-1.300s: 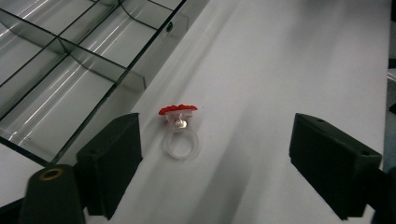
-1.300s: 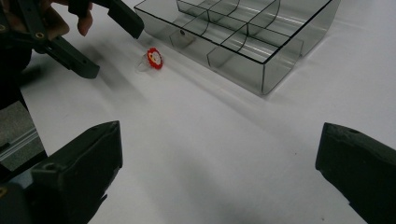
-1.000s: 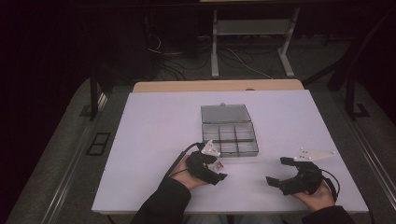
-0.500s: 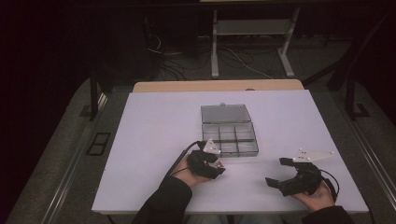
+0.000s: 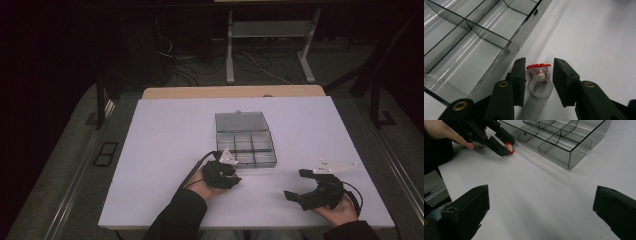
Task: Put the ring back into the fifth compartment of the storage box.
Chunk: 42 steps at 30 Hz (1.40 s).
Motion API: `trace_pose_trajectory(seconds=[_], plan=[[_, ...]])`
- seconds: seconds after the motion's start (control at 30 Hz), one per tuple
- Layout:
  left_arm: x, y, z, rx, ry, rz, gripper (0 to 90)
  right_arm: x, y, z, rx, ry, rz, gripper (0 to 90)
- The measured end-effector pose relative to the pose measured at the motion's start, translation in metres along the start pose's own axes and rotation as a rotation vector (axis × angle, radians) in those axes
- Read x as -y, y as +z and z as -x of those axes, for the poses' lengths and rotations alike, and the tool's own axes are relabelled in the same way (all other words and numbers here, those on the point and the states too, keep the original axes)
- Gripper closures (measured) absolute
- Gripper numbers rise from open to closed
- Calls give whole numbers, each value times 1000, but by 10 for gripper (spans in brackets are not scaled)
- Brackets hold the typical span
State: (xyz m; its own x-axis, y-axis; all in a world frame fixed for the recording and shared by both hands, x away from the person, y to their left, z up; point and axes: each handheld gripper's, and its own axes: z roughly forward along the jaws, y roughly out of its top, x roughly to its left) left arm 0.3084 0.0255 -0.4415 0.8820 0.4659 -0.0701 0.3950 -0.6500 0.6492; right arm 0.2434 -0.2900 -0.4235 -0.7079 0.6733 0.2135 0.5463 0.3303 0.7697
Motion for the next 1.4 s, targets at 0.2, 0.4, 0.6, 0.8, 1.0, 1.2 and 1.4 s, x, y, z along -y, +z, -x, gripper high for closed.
trace_pose_trajectory(seconds=[0.2, 0.4, 0.6, 0.8, 1.0, 1.2, 1.4], plan=[[0, 1, 0, -5, 5, 0, 668, 0, 0, 0, -1, 0, 0, 1], [0, 1, 0, -7, 8, -3, 694, 0, 0, 0, 0, -1, 1, 1], [-1, 0, 0, 4, 15, -18, 701, 0, 0, 0, 0, 1, 0, 1], [-3, -2, -2, 31, 44, -39, 703, 0, 0, 0, -1, 0, -3, 1], [-5, -4, 1, 49, 42, -44, 704, 0, 0, 0, -2, 1, -3, 1], [-12, -8, 6, 68, 61, -47, 704, 0, 0, 0, -2, 1, -3, 1], [-18, -12, 5, 69, 83, -51, 703, 0, 0, 0, -3, 1, -4, 1]])
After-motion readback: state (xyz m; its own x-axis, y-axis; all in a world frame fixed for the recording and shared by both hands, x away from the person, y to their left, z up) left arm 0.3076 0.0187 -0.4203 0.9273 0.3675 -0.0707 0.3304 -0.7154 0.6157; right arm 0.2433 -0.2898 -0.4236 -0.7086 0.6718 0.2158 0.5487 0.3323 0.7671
